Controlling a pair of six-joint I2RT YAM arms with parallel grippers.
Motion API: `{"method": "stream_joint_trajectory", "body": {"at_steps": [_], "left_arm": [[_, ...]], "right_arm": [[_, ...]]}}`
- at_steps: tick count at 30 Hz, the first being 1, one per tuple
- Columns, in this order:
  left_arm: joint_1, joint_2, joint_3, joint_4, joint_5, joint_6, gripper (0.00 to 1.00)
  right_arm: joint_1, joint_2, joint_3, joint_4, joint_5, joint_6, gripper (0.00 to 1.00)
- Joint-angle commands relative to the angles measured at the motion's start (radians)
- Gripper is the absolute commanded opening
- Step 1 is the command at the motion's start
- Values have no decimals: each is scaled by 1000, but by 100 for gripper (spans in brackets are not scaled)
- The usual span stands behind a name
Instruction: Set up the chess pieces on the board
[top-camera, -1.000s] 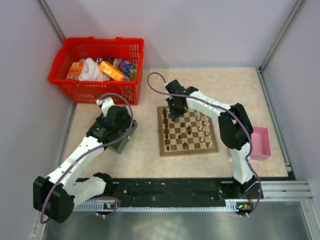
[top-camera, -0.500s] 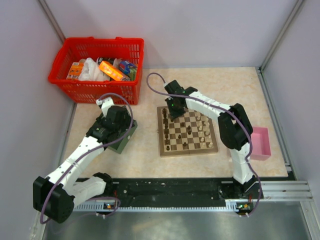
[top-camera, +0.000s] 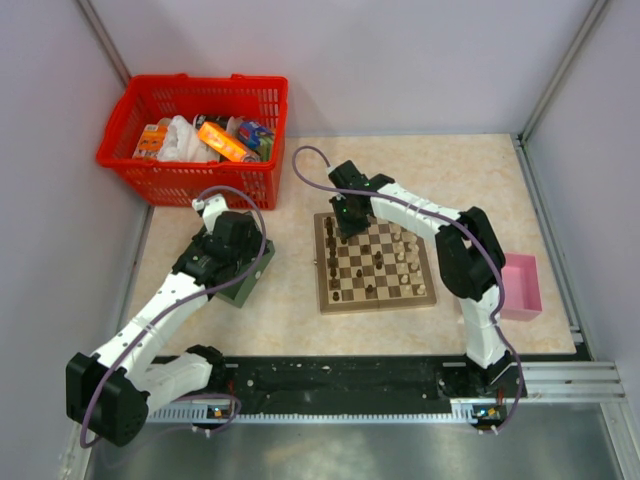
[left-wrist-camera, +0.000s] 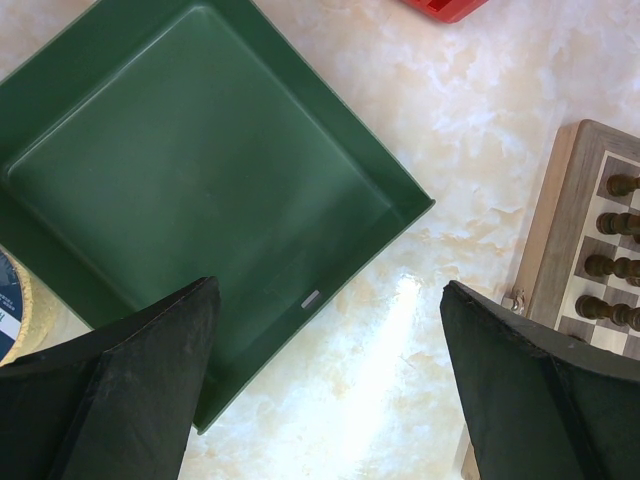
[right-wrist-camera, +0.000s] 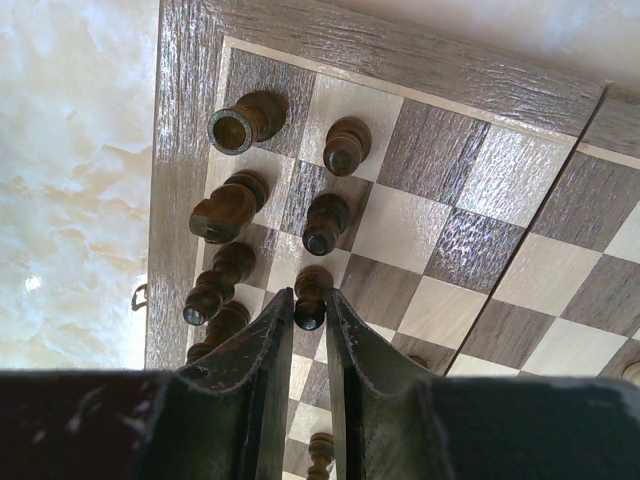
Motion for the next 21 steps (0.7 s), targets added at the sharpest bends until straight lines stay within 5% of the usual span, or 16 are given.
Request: {"method": "stream_joint_trajectory", "body": {"at_steps": [1,21], "left_arm": [[4,-13,16,29,-1,-7,96],[4,-4,19,29,4,-8,96]], "right_arm": [[16,4,32,2,-9,5,20],[16,20,58,4,-36,3,20]]}}
